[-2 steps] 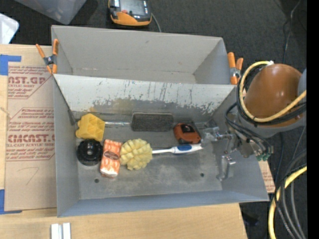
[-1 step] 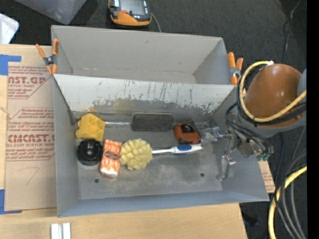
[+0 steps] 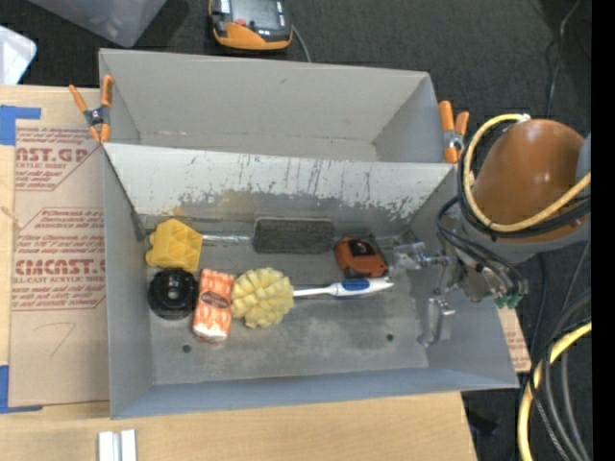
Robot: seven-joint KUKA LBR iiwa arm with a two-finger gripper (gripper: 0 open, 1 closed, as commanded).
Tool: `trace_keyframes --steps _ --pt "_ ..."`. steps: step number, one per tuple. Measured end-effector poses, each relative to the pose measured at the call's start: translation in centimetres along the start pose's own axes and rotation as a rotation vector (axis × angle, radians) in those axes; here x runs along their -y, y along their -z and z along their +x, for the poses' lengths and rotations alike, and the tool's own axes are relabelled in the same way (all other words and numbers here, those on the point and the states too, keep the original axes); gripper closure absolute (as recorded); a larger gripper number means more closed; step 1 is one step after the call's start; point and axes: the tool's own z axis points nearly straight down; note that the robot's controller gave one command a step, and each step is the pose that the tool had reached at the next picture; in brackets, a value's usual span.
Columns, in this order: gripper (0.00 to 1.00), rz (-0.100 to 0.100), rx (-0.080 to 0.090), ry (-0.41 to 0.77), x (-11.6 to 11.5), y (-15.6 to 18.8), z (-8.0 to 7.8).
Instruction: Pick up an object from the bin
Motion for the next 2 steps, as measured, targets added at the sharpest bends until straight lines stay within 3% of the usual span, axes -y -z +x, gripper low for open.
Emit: trace_keyframes --steps 1,2 --pt "0.00 -0.001 0.004 -0.061 1.7 1.3 0.5" --pt "0.00 -0.003 0.002 0.203 3.9 -4.0 0.3"
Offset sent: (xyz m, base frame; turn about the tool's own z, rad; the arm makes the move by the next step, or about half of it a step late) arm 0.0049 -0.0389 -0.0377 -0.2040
